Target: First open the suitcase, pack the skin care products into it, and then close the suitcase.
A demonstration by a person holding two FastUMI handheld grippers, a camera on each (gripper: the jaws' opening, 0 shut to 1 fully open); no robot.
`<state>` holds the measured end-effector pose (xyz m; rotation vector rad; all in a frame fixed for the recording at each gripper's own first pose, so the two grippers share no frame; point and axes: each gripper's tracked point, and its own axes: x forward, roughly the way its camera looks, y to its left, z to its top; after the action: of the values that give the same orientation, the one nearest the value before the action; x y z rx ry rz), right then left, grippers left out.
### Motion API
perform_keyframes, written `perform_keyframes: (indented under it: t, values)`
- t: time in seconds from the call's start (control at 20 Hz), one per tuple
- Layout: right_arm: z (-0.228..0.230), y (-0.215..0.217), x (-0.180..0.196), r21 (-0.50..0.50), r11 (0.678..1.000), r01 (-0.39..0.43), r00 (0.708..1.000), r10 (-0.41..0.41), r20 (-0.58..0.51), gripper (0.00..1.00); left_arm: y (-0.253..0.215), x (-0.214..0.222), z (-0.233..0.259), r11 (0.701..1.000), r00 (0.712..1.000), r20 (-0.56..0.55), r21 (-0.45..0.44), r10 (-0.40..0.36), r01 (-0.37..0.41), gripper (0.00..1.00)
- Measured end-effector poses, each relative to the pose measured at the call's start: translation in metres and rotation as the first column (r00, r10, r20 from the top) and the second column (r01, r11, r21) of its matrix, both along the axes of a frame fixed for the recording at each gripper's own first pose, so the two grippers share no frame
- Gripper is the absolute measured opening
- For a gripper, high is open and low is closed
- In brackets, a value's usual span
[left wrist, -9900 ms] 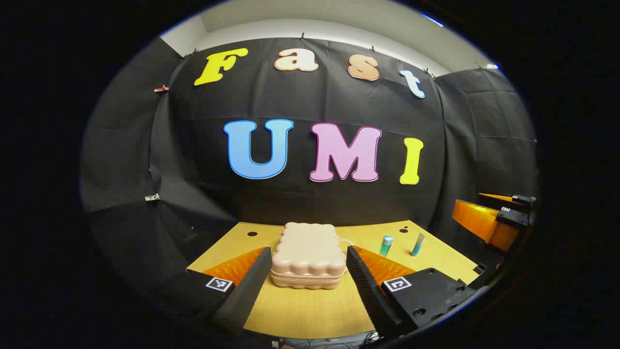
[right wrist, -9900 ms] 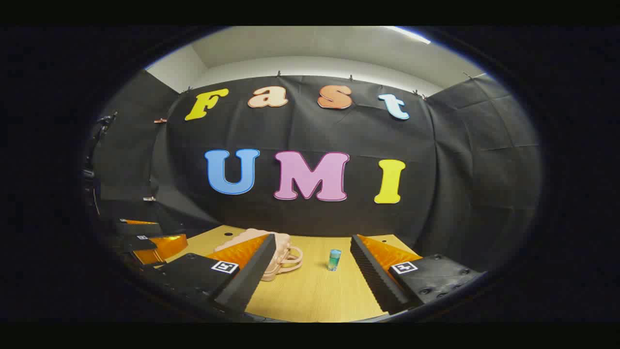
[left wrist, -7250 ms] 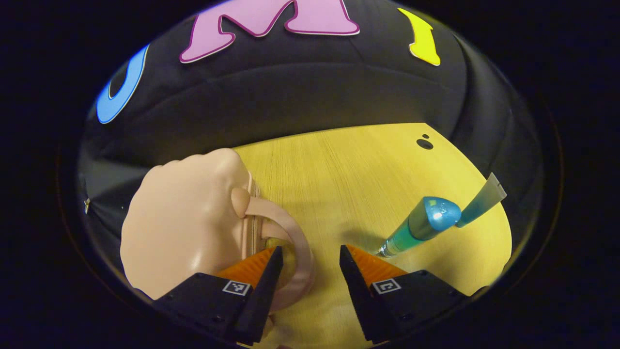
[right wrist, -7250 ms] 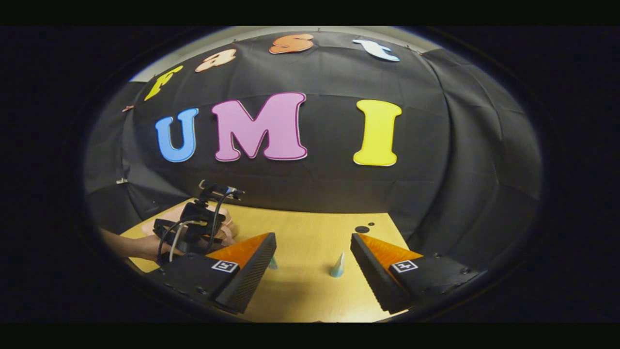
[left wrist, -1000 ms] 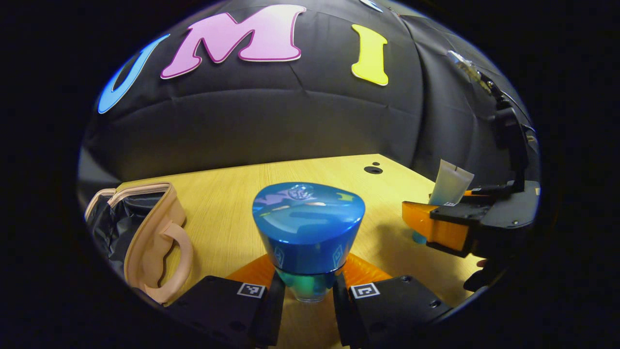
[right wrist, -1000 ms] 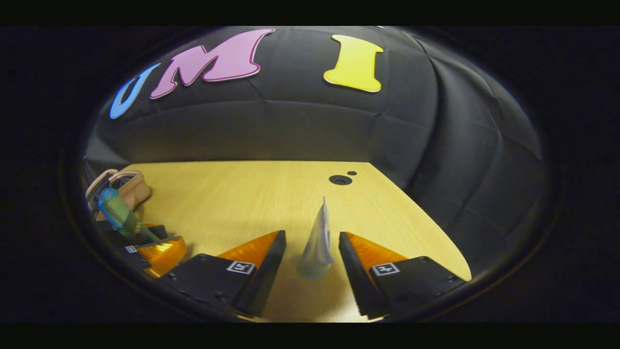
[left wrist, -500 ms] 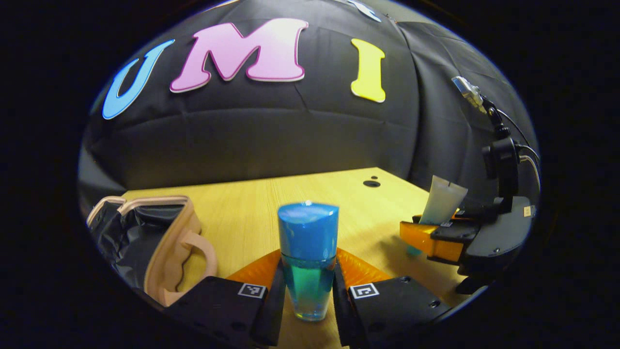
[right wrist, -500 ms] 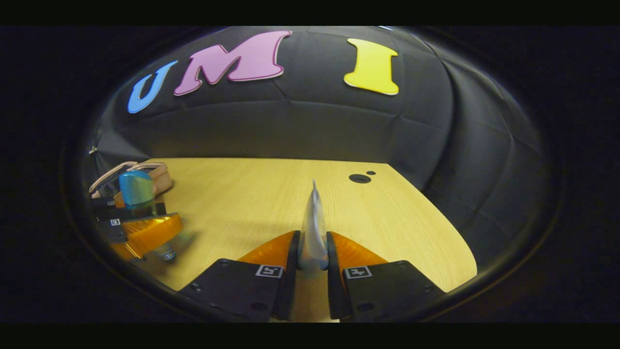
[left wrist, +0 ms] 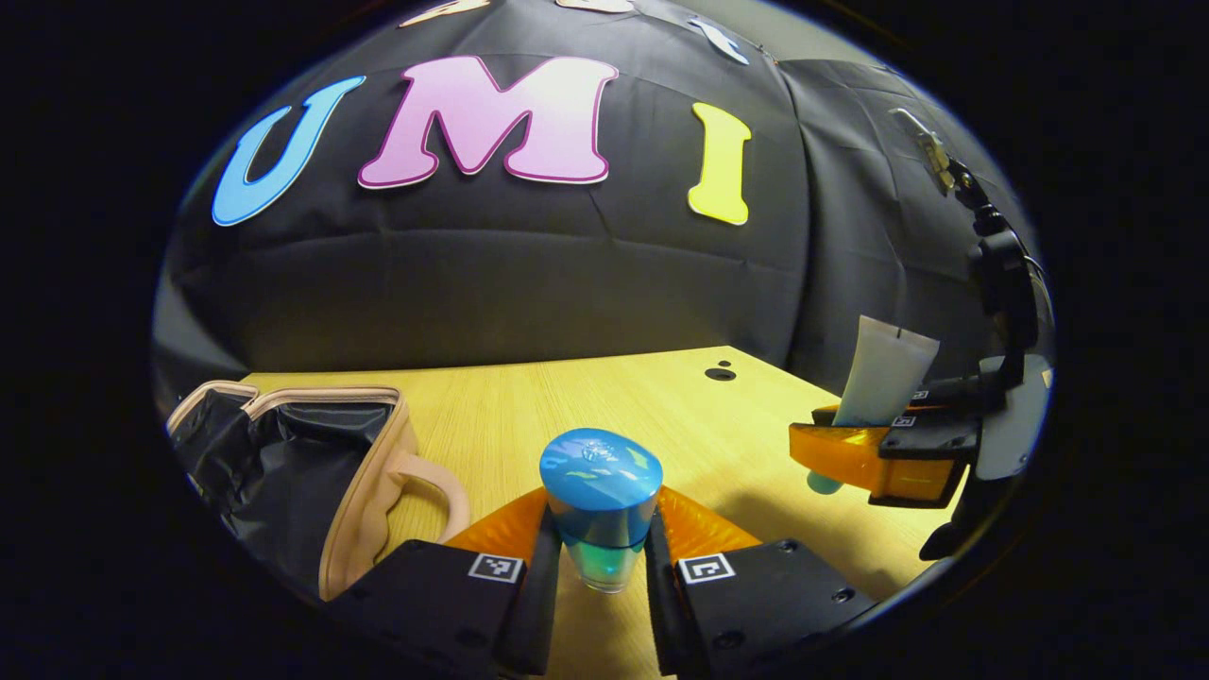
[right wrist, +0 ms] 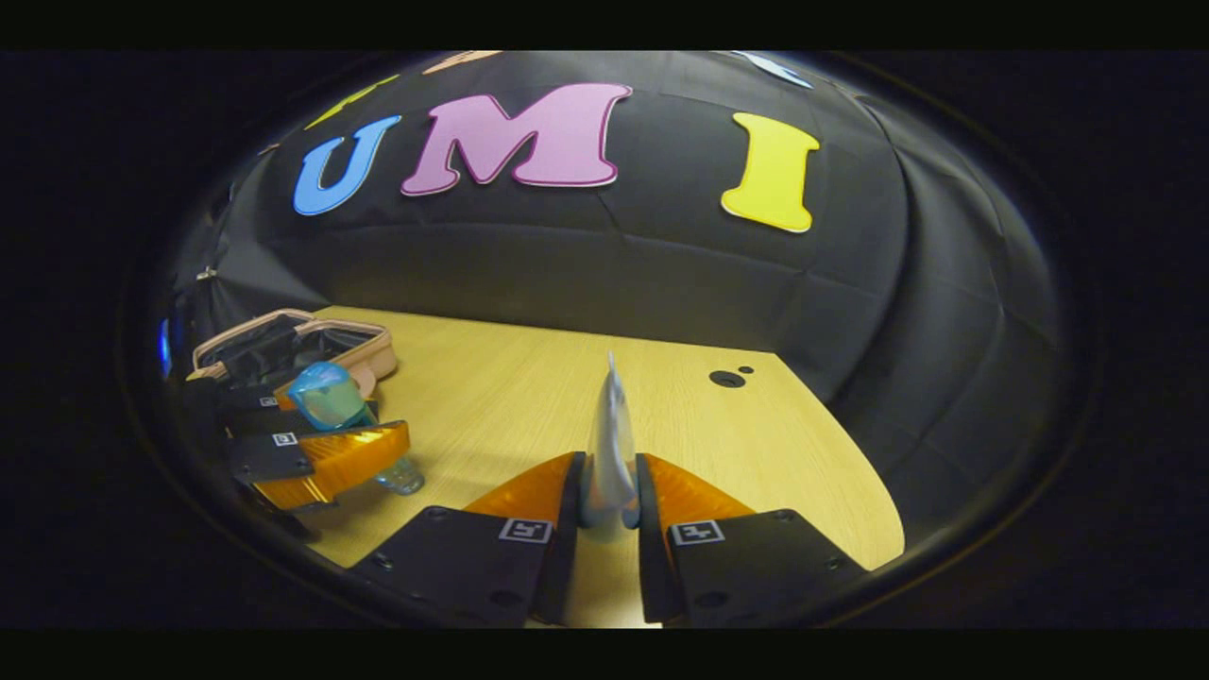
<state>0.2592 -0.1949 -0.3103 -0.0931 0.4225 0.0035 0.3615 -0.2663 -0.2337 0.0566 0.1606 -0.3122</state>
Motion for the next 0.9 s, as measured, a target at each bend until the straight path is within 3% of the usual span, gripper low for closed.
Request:
perform_keyframes:
  t: [0.2, 0.45, 0.7, 0.9]
  values:
    - [0.015, 0.006, -0.009, -0.001, 1.0, -0.006, 1.0, 0.006, 0.015, 0.3, 0.009, -0.014, 0.012, 0.999, 1.0, 0.022, -0.033, 0.006, -0.005, 0.45]
    - [0.057, 0.038, -0.022, 0.054, 0.997, -0.054, 0.998, 0.052, 0.045, 0.3, 0.041, -0.04, 0.071, 0.998, 0.996, 0.079, -0.051, 0.04, -0.036, 0.44]
    - [0.111, 0.123, -0.044, 0.125, 0.969, -0.213, 0.975, 0.202, 0.09, 0.3, 0.131, -0.061, 0.129, 0.982, 0.98, 0.057, -0.027, 0.189, -0.187, 0.44]
    - [0.147, 0.193, -0.061, 0.196, 0.921, -0.337, 0.94, 0.315, 0.133, 0.3, 0.22, -0.072, 0.124, 0.948, 0.949, -0.029, 0.065, 0.314, -0.312, 0.44]
